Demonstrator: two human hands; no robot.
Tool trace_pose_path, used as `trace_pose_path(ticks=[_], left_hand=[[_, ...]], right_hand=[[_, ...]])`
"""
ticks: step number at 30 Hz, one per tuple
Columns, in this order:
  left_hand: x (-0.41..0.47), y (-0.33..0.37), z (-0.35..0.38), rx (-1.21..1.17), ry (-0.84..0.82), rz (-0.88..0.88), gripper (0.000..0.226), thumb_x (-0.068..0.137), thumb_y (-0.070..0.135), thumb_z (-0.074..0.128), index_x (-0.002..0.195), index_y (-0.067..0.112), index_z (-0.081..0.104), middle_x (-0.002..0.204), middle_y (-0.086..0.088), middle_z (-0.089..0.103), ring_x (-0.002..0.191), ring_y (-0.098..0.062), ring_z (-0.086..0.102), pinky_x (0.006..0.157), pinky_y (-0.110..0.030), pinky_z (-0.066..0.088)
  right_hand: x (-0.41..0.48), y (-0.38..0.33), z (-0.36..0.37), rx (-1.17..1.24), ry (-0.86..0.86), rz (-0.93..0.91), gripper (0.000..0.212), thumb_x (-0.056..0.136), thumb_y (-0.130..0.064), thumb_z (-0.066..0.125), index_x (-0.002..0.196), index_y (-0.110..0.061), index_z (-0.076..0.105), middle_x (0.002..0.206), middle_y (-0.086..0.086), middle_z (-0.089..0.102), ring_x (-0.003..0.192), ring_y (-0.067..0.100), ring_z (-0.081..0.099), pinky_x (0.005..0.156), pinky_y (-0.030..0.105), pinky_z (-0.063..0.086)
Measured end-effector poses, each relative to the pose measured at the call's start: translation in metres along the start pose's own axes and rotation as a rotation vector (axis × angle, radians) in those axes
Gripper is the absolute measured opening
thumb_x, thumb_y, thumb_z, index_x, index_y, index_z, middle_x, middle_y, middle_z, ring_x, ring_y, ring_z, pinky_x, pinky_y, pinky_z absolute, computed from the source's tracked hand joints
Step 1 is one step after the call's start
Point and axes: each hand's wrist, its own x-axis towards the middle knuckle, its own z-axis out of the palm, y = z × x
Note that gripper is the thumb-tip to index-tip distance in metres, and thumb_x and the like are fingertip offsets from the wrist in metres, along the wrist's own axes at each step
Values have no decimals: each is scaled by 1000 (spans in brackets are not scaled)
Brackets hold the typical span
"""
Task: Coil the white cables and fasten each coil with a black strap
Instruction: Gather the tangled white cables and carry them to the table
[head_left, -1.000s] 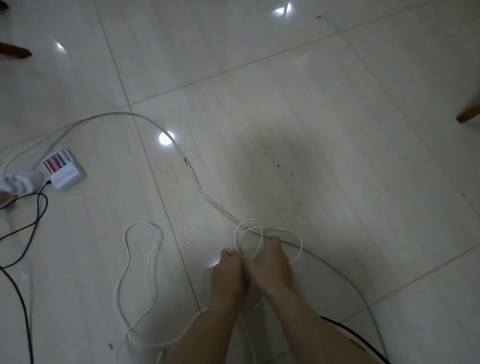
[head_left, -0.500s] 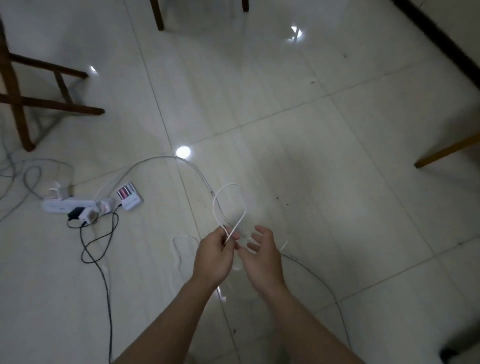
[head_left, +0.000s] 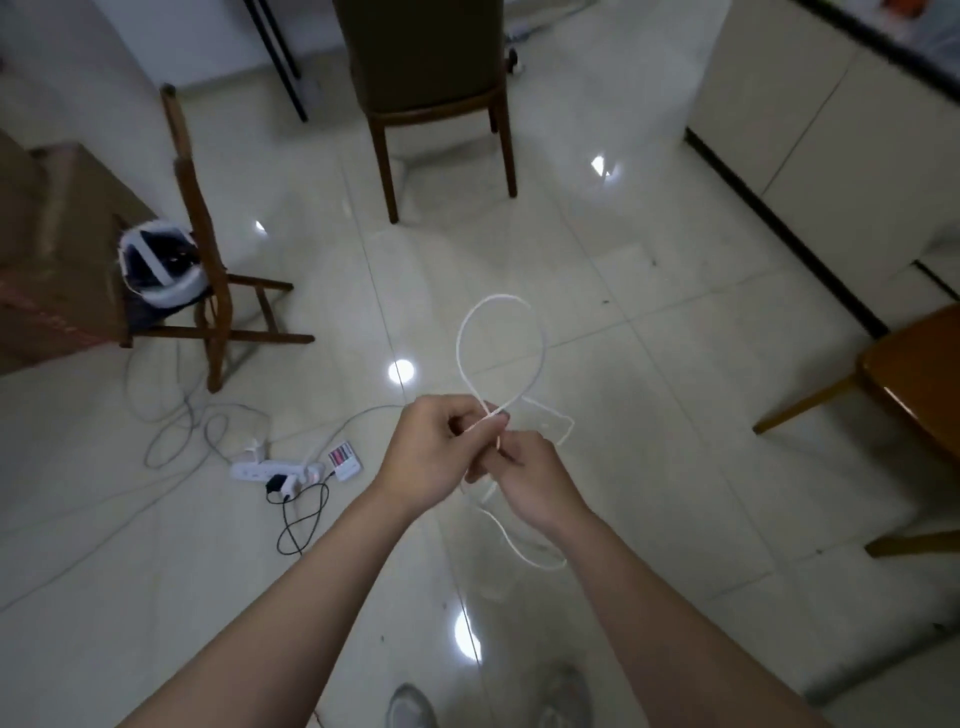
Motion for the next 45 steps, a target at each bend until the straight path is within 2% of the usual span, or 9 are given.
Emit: trace_pose_path(ticks=[5, 9, 13, 18, 24, 30, 36, 40, 45], left_hand=[[-14, 119, -39, -88, 159, 62, 16, 90, 33, 77, 98, 19, 76, 92, -2, 75, 86, -10, 68, 76, -34, 52], [-42, 156, -46, -33, -8, 34, 97, 63, 50, 91, 148, 38, 44, 147, 17, 50, 136, 0, 46, 109, -28, 43], [-49, 163, -30, 72, -174, 90, 116, 62, 37, 98, 147, 60, 21, 153, 27, 38, 141, 13, 32, 114, -14, 30], [-29, 184, -40, -152, -64, -65, 83, 85, 25, 83, 147, 56, 37, 139, 7, 57, 115, -16, 66, 83, -12, 52], [10, 224, -71, -270, -414, -24, 40, 91, 26, 69, 131, 25, 67, 137, 7, 65, 123, -11, 63, 104, -30, 48], [68, 232, -121, -31, -446, -36, 34, 103, 37, 57, 83, 17, 76, 103, -1, 80, 97, -12, 72, 91, -32, 48], [137, 205, -176, 37, -196, -119, 36, 98, 37, 66, 89, 2, 69, 87, -6, 78, 86, -29, 71, 78, -32, 49], [180, 226, -182, -50, 17, -107, 31, 92, 32, 74, 96, 3, 64, 77, -5, 63, 68, -18, 53, 61, -29, 40], [242, 260, -183, 5, -20, -68, 65, 83, 29, 84, 138, 30, 48, 92, -14, 61, 83, -25, 62, 78, -35, 54]], right_hand=[[-37, -125, -50, 158, 87, -141, 63, 98, -51, 45, 65, 1, 55, 55, 1, 42, 54, 18, 40, 57, 33, 32], [-58, -207, -83, 560, 87, -121, 53, 110, -30, 40, 58, -21, 38, 55, -6, 26, 50, 13, 26, 56, 30, 26], [-75, -273, -116, 825, -29, -64, 47, 111, -36, 37, 66, -20, 34, 57, -2, 25, 49, 13, 29, 52, 26, 31], [-66, -318, -142, 1011, -94, 26, 46, 110, -39, 35, 68, -20, 38, 55, -4, 23, 48, 12, 23, 51, 27, 26], [-30, -357, -140, 1251, -94, 67, 39, 105, -30, 35, 69, -17, 42, 50, -6, 22, 41, 10, 23, 49, 24, 21], [20, -394, -144, 1060, 208, -7, 32, 101, -37, 49, 74, -21, 44, 44, -8, 23, 34, 8, 19, 36, 23, 20], [69, -370, -164, 537, 602, 36, 10, 97, -15, 57, 87, -17, 57, 60, 0, 33, 39, 10, 31, 42, 24, 28], [102, -352, -181, 271, 581, 78, 28, 95, -5, 46, 109, -10, 70, 69, 0, 45, 52, 15, 41, 47, 25, 34], [148, -366, -208, 113, 404, 11, 33, 96, -3, 42, 110, -11, 71, 66, 0, 47, 51, 12, 39, 43, 21, 30]])
